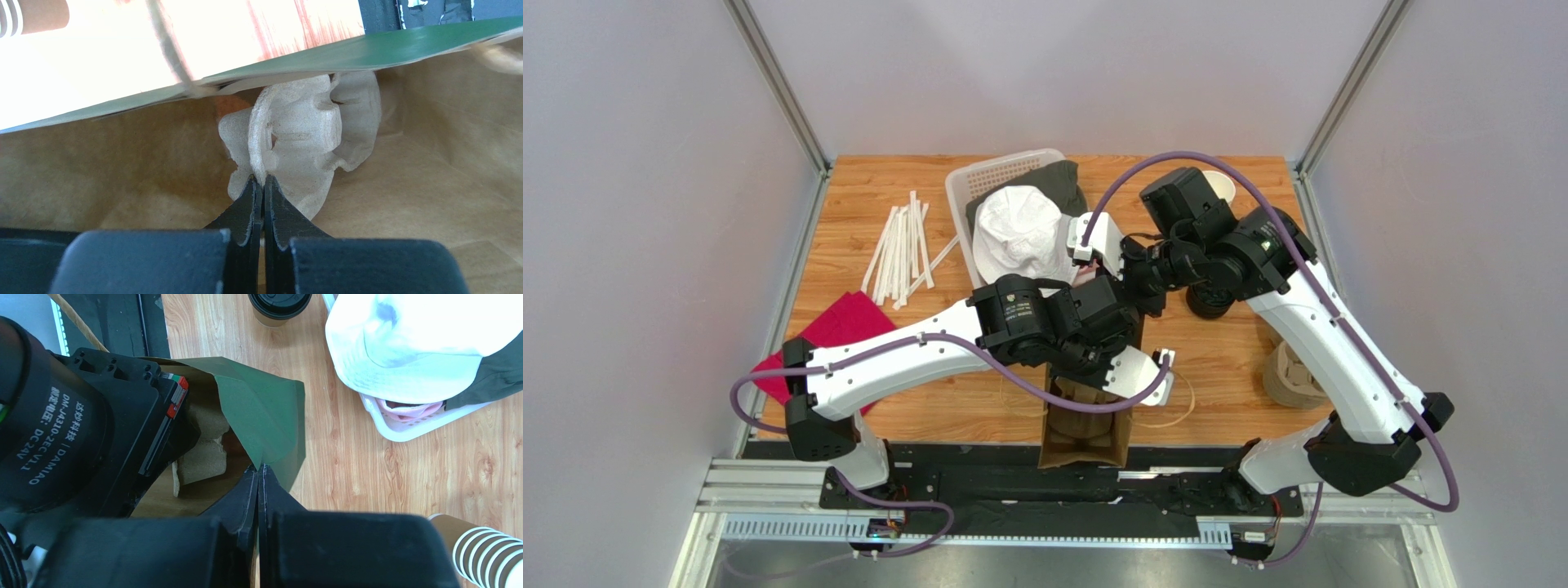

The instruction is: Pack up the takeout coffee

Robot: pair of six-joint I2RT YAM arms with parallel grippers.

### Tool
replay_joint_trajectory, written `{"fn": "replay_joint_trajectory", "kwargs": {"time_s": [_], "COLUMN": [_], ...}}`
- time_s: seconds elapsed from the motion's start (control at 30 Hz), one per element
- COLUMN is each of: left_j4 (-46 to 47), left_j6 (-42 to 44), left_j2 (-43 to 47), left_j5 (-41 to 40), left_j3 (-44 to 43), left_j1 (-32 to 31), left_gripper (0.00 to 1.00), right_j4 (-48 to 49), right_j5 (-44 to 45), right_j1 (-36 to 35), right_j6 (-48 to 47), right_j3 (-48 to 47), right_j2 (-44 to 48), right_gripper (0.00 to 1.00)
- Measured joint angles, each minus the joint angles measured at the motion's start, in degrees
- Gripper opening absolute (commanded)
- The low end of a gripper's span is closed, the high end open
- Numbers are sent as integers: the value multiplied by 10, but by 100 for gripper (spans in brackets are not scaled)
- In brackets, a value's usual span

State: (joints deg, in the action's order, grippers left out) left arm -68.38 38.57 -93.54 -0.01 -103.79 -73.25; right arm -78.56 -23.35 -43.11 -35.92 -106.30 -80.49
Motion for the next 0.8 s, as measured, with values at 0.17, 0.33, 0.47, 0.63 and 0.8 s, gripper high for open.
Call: {"fn": "replay_joint_trajectory", "kwargs": {"time_s": [0.17,0.33,0.47,0.63,0.8], "left_j4": [5,11,9,1,-11], "left_j6": [-1,-2,-4,-14,-21], "left_j2": [-4,-5,-7,-11,-19], "left_j5": [9,15,21,36,50], "left_j3": [0,10,21,21,14], "left_j1": [6,12,14,16,16], "left_gripper": [0,0,0,0,0], "right_j4": [-1,-1,-1,-1,0], "right_j5": [1,-16,-32,-42,-44], "right_j1": [2,32,55,57,58], "right_j6": [1,2,2,3,4], "right_j3": [14,15,11,10,10], "right_j2": [0,-1,-7,-11,-11], "right_gripper": [0,0,0,0,0]}}
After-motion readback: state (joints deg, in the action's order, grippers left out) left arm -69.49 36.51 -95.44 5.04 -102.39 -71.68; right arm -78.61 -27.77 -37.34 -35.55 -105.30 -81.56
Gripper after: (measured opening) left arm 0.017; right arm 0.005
